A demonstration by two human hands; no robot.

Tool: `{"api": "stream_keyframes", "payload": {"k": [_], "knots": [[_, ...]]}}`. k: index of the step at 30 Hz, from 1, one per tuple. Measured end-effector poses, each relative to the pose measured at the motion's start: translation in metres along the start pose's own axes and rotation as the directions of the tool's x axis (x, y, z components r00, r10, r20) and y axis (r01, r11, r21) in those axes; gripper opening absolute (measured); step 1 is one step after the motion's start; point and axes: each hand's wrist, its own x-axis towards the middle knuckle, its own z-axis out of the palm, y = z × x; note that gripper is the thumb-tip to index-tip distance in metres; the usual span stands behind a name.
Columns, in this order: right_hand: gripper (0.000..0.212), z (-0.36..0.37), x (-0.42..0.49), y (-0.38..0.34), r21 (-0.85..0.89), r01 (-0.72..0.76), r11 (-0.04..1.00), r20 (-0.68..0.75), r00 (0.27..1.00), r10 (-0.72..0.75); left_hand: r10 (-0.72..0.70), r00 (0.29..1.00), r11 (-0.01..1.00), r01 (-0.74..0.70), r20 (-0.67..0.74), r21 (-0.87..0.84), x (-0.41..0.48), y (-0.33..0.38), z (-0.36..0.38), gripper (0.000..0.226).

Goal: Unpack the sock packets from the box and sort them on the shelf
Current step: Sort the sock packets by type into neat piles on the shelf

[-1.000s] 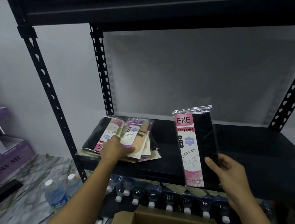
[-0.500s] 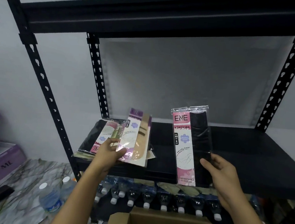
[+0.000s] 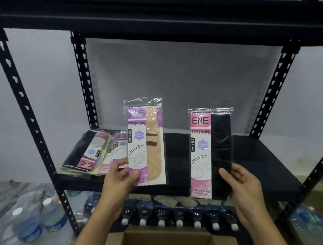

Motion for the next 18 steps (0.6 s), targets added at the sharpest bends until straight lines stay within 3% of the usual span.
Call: {"api": "stream_keyframes", "payload": {"k": [4, 10, 18], "knots": [[0.054, -0.016, 0.0, -0.002, -0.004, -0.003, 1.0, -0.037, 0.999, 0.003, -0.036, 0.999, 0.999, 0.036, 0.019, 0.013, 0.001, -0.014, 0.015, 0.039], [0.03, -0.041, 0.001, -0.003, 0.011, 0.024, 1.0, -0.071, 0.997, -0.023, -0.082, 0.992, 0.997, 0.08, 0.092, 0.024, -0.002, -0.03, 0.043, 0.037], [0.023, -0.083, 0.037, -0.001, -0.055, -0.009, 0.998, -0.179, 0.984, -0.001, -0.123, 0.982, 0.992, 0.121, 0.141, 0.024, -0.003, -0.047, 0.065, 0.037]]}}
